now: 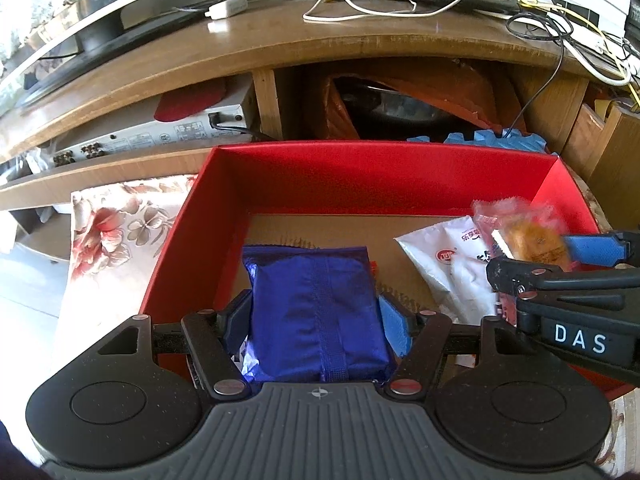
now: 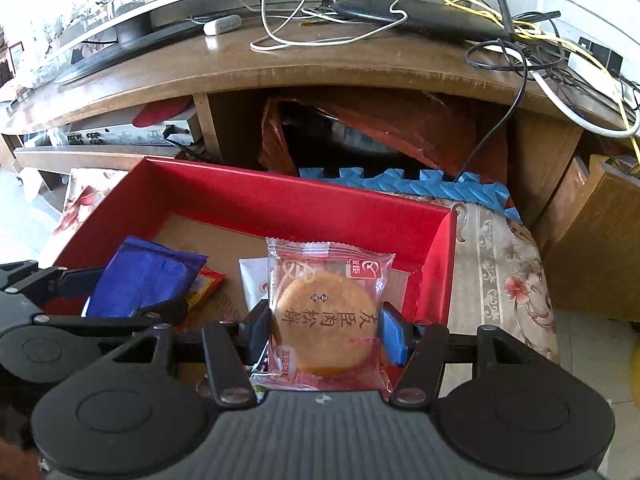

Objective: Organize snacks
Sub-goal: 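Open both grippers to drop the packets into the box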

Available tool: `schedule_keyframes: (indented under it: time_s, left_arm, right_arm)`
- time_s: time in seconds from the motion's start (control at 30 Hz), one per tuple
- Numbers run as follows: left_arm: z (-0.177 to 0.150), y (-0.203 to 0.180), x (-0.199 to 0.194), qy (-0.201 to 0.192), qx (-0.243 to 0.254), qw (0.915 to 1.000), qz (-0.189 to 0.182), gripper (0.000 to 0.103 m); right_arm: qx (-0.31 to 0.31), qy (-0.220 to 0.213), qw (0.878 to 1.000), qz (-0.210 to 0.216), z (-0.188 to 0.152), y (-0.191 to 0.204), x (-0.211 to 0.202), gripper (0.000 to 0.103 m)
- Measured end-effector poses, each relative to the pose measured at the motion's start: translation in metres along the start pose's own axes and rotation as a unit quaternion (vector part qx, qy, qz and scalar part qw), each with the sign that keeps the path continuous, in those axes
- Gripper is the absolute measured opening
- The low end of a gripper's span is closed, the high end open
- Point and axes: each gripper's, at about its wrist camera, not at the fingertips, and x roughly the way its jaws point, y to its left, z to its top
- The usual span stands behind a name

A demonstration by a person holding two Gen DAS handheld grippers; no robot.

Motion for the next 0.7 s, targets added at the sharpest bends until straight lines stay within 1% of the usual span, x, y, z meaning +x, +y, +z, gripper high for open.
schedule_keyframes:
  time_s: [0.2, 0.33, 0.53, 0.7]
  left_arm:
    - [0.0, 0.003, -0.003, -0.003, -0.003, 1.0, -0.001, 0.075]
    - [0.0, 0.005, -0.006, -0.007, -0.006, 1.0, -0.003, 0.077]
    - [0.001, 0.009, -0.018, -0.018, -0.012, 0.9997, -0.009, 0.079]
    - [0.002, 0.012, -0.027, -0.025, -0.017, 0.9994, -0.015, 0.079]
  right_arm:
    - [-0.004, -0.004, 1.0, -0.002, 0.0, -0.001, 0.0, 0.05]
    - [-0.007, -0.01, 1.0, -0.004, 0.001, 0.0, -0.005, 0.053]
    - [-0.006, -0.018, 1.0, -0.002, 0.001, -0.002, -0.015, 0.061]
    - [-0.006, -0.027, 1.0, -0.001, 0.002, -0.001, -0.024, 0.062]
